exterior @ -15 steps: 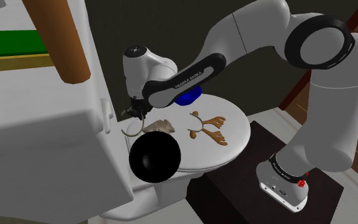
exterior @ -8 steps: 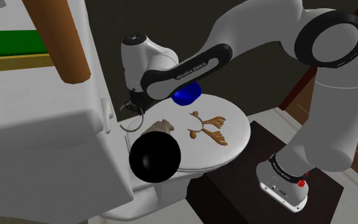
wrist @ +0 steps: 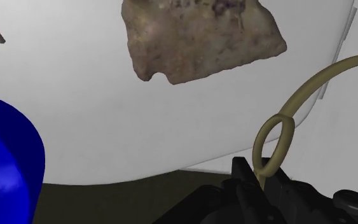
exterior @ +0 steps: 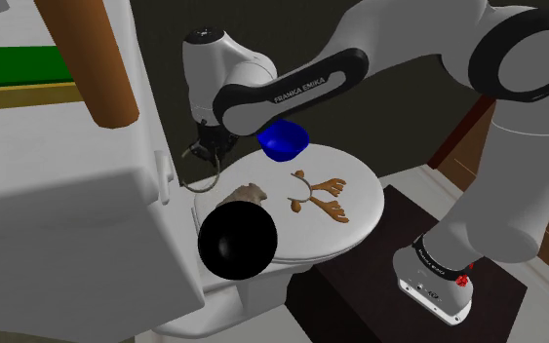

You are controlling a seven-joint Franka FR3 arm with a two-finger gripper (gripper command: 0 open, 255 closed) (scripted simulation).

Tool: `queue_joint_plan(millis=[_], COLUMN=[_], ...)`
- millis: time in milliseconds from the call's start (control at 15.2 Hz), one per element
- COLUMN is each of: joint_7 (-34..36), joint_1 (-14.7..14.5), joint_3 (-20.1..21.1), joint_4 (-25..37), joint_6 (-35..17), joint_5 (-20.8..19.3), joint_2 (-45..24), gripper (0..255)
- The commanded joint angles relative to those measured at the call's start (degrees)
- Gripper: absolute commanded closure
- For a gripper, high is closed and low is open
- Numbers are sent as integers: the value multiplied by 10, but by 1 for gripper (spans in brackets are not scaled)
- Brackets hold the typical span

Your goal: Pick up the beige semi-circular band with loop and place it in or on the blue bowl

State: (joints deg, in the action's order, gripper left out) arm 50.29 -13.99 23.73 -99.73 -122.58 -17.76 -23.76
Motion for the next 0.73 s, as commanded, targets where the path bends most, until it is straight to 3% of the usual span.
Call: queue_joint_plan(millis=[0, 660], joint_7=[-4, -20], joint_1=[1, 3], joint_3=[2, 10], joint_4=[8, 49], joint_6=[14, 78], joint_5=[4, 23], joint_2=[6, 33], gripper=[255, 255])
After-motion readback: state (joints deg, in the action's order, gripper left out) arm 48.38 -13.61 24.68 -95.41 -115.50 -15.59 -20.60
